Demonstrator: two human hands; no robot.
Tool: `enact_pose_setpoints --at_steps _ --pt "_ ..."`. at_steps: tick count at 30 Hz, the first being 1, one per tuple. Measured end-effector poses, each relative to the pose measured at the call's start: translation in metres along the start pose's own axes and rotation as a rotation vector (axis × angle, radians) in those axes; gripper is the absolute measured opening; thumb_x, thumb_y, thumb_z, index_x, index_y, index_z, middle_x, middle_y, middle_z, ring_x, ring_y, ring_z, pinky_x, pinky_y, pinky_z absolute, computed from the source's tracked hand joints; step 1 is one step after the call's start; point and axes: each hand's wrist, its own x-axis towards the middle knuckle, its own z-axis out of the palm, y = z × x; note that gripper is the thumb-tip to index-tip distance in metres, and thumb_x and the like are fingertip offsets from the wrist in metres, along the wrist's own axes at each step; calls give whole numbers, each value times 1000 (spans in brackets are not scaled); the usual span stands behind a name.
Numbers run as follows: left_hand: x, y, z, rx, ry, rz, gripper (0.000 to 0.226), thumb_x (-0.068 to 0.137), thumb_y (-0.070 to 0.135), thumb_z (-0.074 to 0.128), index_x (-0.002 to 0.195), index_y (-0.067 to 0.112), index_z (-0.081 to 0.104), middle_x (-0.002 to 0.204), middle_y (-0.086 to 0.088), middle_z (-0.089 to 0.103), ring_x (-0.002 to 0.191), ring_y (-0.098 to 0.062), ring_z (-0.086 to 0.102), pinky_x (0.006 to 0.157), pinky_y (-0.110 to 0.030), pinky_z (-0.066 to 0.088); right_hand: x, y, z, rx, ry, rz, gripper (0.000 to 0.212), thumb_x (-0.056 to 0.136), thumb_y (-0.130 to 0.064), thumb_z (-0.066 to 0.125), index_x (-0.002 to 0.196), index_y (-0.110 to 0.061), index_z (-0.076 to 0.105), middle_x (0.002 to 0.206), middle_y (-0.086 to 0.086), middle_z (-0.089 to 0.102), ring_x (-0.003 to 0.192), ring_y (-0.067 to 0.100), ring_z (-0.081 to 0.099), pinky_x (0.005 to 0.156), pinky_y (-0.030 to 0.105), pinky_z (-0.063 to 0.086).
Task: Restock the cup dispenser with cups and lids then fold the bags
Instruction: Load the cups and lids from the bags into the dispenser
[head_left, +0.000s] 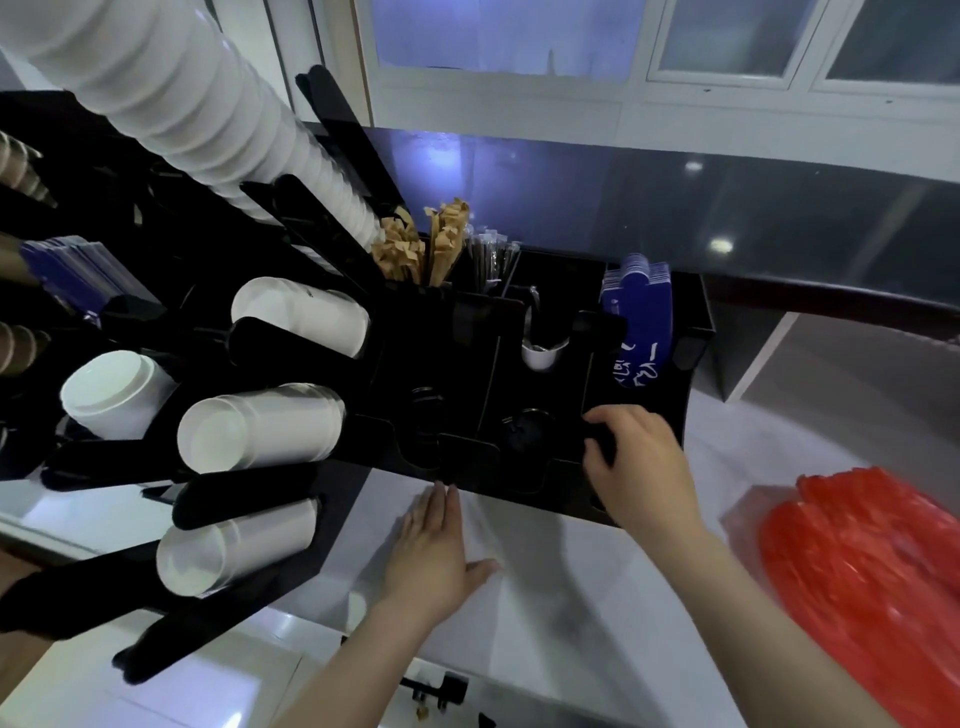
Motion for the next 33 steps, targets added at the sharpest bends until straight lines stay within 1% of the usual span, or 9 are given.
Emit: enact_pose_setpoints --at_steps 3,7,10,13,16,21,26,29,33 --pt "2 7 4 39 -88 1 109 84 70 45 149 9 -17 158 -9 -21 147 -24 -14 118 -38 -4 7 23 -12 -186 -184 105 45 80 -18 66 124 -14 58 118 8 63 109 31 52 89 35 42" --pt "4 9 1 64 -132 -18 111 83 70 48 149 9 -17 157 -9 -23 147 -24 -15 119 -39 -3 22 28 -17 -436 -415 56 76 75 -47 66 141 -22 37 132 2 54 120 28 50 93 37 40" --pt "3 9 -1 78 -148 -12 110 83 70 46 149 9 -18 157 -9 -24 147 -23 -16 119 -38 -2 32 22 -9 -617 -564 37 86 68 -57 67 139 -23 34 123 2 59 115 28 50 90 36 35" --pt "2 9 -3 93 -158 -6 110 84 71 45 148 9 -19 156 -8 -26 146 -22 -17 119 -37 -3 38 20 -6 -692 -590 31 80 64 -52 71 131 -22 39 113 3 61 109 28 51 83 35 31" --pt "2 9 -5 107 -165 -3 109 84 71 44 148 10 -20 156 -8 -26 146 -22 -17 120 -37 -2 39 23 -9 -660 -552 31 80 60 -50 71 128 -22 39 110 4 58 106 28 52 78 34 29" --pt "1 9 -5 120 -171 2 110 84 73 42 148 9 -20 156 -9 -27 146 -22 -17 120 -37 -2 35 27 -15 -514 -470 37 97 59 -49 70 142 -24 26 120 6 53 108 29 52 82 34 38" --pt "0 9 -6 128 -180 10 110 84 74 40 148 8 -21 156 -9 -27 146 -23 -17 120 -37 -2 26 33 -36 -106 -379 109 102 58 -37 76 143 -31 21 132 5 43 105 27 54 83 35 51" --pt "-1 10 -8 134 -180 15 109 84 74 39 148 7 -20 156 -10 -26 146 -23 -16 120 -37 -2 22 42 -46 121 -301 145 99 59 -30 81 142 -31 27 131 4 46 113 22 50 91 30 44" --pt "-2 10 -9 124 -182 17 109 84 73 39 148 7 -20 156 -10 -26 147 -23 -16 119 -37 -1 9 38 -44 189 -270 136 99 61 -24 82 144 -29 28 136 3 43 121 17 43 95 21 33"
